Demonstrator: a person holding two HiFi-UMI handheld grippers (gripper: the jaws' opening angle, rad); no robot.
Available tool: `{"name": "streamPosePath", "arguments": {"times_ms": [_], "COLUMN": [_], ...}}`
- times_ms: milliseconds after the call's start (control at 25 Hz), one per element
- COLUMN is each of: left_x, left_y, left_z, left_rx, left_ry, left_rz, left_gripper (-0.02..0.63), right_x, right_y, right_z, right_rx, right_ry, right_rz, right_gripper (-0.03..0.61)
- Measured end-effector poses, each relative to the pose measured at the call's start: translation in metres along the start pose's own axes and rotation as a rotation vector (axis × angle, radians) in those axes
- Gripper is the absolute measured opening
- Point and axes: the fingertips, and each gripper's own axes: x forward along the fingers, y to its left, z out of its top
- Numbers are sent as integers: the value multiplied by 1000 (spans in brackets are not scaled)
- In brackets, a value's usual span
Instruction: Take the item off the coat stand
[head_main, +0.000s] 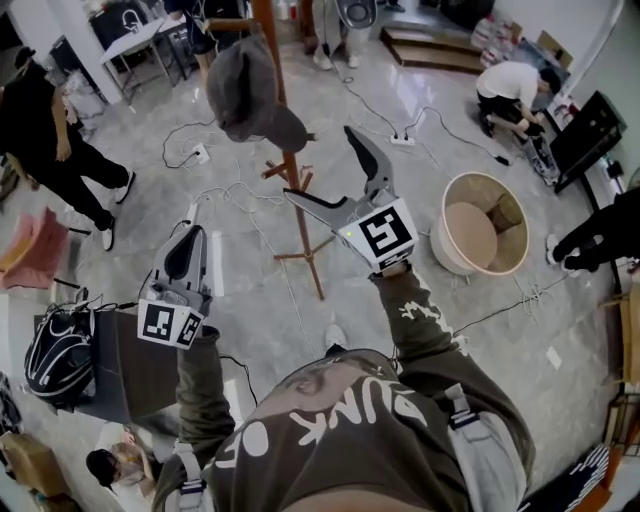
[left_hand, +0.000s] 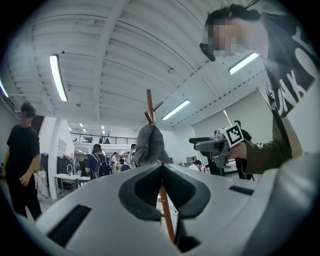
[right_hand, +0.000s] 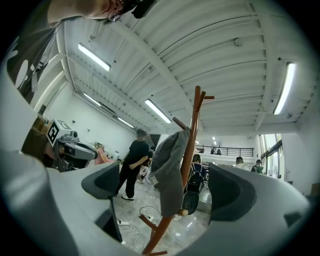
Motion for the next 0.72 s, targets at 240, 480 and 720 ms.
{"name": "streamPosePath", "arguments": {"times_ms": [240,480,720], "left_x": [38,57,63], "left_y": [15,37,59], "left_z": [-5,-12,-14], "left_rx": [12,15,12], "left_ry": [5,8,3], "left_rz": [36,40,11], "left_gripper": [5,5,5], "right_x": [44,82,115], "right_y": [-33,-49,-50], "right_z": [15,21,23], "right_rx": [-25,-24,-41], "right_ry": [-30,-21,28], "right_rz": [42,31,-12], "right_gripper": [530,427,321]}}
